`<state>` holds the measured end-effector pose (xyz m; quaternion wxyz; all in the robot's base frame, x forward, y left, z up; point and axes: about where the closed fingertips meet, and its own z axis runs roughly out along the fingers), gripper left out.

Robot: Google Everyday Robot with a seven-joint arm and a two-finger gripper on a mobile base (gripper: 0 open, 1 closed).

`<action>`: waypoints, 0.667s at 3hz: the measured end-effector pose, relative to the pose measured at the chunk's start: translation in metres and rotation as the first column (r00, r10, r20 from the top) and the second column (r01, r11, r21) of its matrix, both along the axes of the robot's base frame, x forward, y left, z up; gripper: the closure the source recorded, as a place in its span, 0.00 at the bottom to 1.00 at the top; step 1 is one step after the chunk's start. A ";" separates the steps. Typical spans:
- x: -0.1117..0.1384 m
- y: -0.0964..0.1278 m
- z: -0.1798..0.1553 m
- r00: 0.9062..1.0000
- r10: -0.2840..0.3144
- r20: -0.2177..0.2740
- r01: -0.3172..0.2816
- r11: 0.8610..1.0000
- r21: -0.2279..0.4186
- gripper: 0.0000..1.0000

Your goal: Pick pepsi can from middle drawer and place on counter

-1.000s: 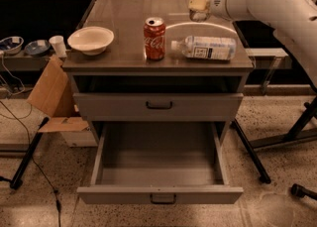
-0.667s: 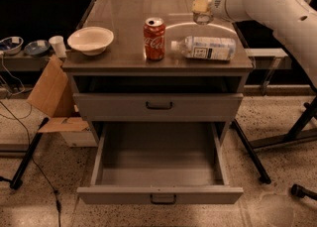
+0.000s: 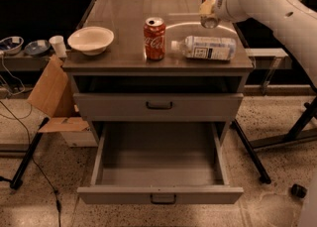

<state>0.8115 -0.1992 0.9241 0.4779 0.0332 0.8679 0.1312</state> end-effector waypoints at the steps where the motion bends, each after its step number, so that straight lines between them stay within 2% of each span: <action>1: 0.009 0.013 -0.006 1.000 0.015 -0.025 -0.016 0.999 -0.040 1.00; 2: 0.013 0.025 -0.015 0.998 0.037 -0.055 -0.041 0.996 -0.074 1.00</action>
Offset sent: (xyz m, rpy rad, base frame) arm 0.0168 0.0371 -0.0205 -0.1199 0.0843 0.0641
